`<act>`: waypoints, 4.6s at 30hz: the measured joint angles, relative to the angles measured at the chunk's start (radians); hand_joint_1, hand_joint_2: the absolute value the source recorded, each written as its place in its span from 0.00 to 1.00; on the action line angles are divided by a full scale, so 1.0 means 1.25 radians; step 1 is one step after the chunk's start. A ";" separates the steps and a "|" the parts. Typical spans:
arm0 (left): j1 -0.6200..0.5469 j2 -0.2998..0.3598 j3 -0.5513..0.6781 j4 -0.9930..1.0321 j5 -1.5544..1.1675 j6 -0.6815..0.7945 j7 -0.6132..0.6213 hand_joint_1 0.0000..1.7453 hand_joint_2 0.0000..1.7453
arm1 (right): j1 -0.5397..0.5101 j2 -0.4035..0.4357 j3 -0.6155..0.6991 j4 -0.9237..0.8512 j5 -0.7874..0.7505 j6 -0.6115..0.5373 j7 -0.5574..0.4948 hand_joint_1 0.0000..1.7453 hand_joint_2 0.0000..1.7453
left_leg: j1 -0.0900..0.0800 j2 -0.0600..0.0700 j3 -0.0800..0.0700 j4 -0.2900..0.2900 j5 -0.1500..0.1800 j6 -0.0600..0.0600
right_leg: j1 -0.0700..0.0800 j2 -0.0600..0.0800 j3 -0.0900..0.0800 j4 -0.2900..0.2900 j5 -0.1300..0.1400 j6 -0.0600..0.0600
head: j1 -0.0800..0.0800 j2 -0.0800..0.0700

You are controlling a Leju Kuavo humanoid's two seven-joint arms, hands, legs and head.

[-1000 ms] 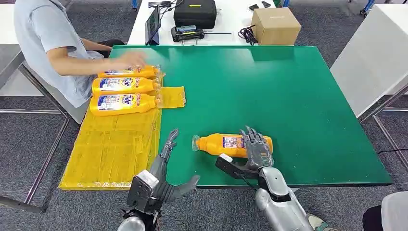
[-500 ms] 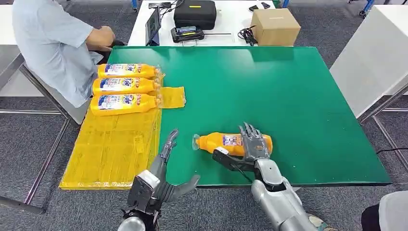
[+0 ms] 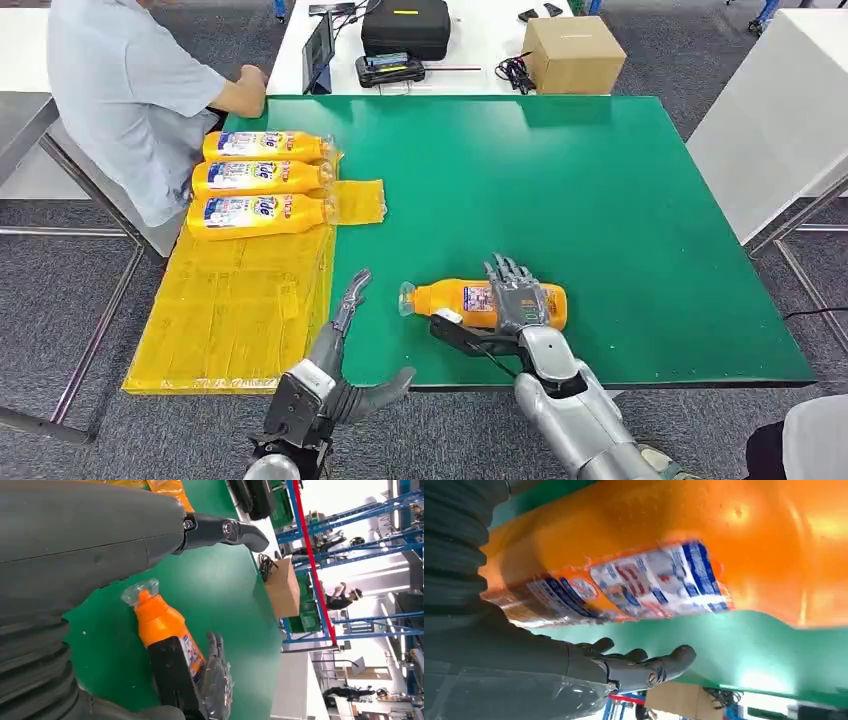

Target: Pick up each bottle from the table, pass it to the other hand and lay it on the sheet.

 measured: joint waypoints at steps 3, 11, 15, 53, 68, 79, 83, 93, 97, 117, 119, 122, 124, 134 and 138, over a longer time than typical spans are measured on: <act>0.000 0.000 0.000 0.000 0.000 -0.003 0.003 0.00 1.00 | -0.003 -0.008 0.002 0.002 -0.003 0.015 0.009 0.86 1.00 | 0.000 0.000 0.000 0.000 0.000 0.000 | 0.000 0.000 0.000 0.000 0.000 0.000 | 0.000 0.000; 0.000 0.000 0.001 0.000 -0.001 -0.009 0.010 0.00 1.00 | -0.018 -0.033 0.005 0.031 -0.006 0.037 0.035 0.80 1.00 | 0.000 0.000 0.000 0.000 0.000 0.000 | 0.000 0.000 0.000 0.000 0.000 0.000 | 0.000 0.000; 0.002 0.001 0.001 0.000 -0.002 -0.012 0.012 0.00 1.00 | -0.018 -0.040 0.006 0.036 0.000 0.039 0.046 1.00 1.00 | 0.000 0.000 0.000 0.000 0.000 0.000 | 0.000 0.000 0.000 0.000 0.000 0.000 | 0.000 0.000; -0.085 -0.034 0.081 0.171 0.511 -0.065 -0.041 0.00 1.00 | 0.061 0.024 -0.047 -0.182 -0.634 0.152 -0.416 1.00 1.00 | 0.000 0.000 -0.001 0.000 0.000 0.000 | 0.000 0.000 -0.001 0.000 0.000 0.000 | 0.000 0.000; -0.144 -0.033 0.025 0.208 0.464 -0.056 -0.046 0.00 1.00 | 0.013 0.056 0.044 -0.148 -0.634 0.150 -0.410 1.00 1.00 | 0.000 0.000 -0.001 0.000 0.000 0.000 | 0.000 0.000 -0.001 0.000 0.000 0.000 | 0.000 0.000; -0.179 -0.028 0.014 0.258 0.496 -0.075 -0.027 0.00 1.00 | -0.020 0.058 0.101 -0.111 -0.621 0.149 -0.396 1.00 1.00 | 0.000 0.000 -0.001 0.000 0.000 0.000 | 0.000 0.000 -0.001 0.000 0.000 0.000 | 0.000 0.000; -0.191 -0.028 0.020 0.273 0.506 -0.074 -0.027 1.00 1.00 | -0.031 0.060 0.121 -0.105 -0.613 0.147 -0.391 1.00 1.00 | 0.000 0.000 -0.001 0.000 0.000 0.000 | 0.000 0.000 -0.001 0.000 0.000 0.000 | 0.000 0.000; -0.194 -0.028 0.037 0.282 0.533 -0.078 -0.056 1.00 1.00 | -0.046 0.069 0.158 -0.083 -0.582 0.093 -0.379 0.00 1.00 | 0.000 0.000 -0.001 0.000 0.000 0.000 | 0.000 0.000 -0.001 0.000 0.000 0.000 | 0.000 0.000; -0.188 -0.028 0.046 0.275 0.530 -0.076 -0.063 1.00 1.00 | -0.046 0.072 0.167 -0.075 -0.565 0.070 -0.374 0.00 1.00 | 0.000 0.000 -0.001 0.000 0.000 0.000 | 0.000 0.000 -0.001 0.000 0.000 0.000 | 0.000 0.000; -0.159 -0.028 0.091 0.183 0.443 0.082 -0.137 1.00 1.00 | -0.001 0.073 0.160 -0.048 -0.415 -0.115 -0.312 0.00 1.00 | 0.000 0.000 -0.002 0.000 0.000 0.000 | 0.000 0.000 -0.002 0.000 0.000 0.000 | 0.000 0.000; -0.158 -0.028 0.096 0.181 0.440 0.086 -0.138 1.00 1.00 | 0.003 0.073 0.159 -0.048 -0.401 -0.130 -0.308 0.00 1.00 | 0.000 0.000 -0.002 0.000 0.000 0.000 | 0.000 0.000 -0.002 0.000 0.000 0.000 | 0.000 0.000; -0.158 -0.027 0.103 0.181 0.427 0.102 -0.140 1.00 1.00 | 0.012 0.073 0.148 -0.048 -0.396 -0.138 -0.308 0.00 1.00 | 0.000 -0.001 -0.002 0.000 0.000 0.000 | 0.000 0.000 -0.002 0.000 0.000 0.000 | 0.000 0.000; -0.157 -0.026 0.108 0.181 0.420 0.097 -0.141 1.00 1.00 | 0.019 0.073 0.139 -0.048 -0.399 -0.137 -0.312 0.00 1.00 | 0.000 0.000 -0.002 0.000 0.000 0.000 | 0.000 0.000 -0.002 0.000 0.000 0.000 | 0.000 0.000; -0.165 -0.011 0.111 0.185 0.214 0.187 -0.142 1.00 1.00 | 0.043 0.071 0.113 -0.049 -0.405 -0.109 -0.326 0.00 1.00 | 0.000 -0.001 -0.002 0.000 0.000 0.000 | 0.000 0.000 -0.002 0.000 0.000 0.000 | 0.000 0.000; -0.183 0.000 0.097 0.212 -0.164 0.323 -0.064 1.00 1.00 | 0.050 0.070 0.101 -0.058 -0.394 -0.092 -0.329 0.00 1.00 | 0.000 0.000 -0.002 0.000 0.000 0.000 | 0.000 0.000 -0.002 0.000 0.000 0.000 | 0.000 0.000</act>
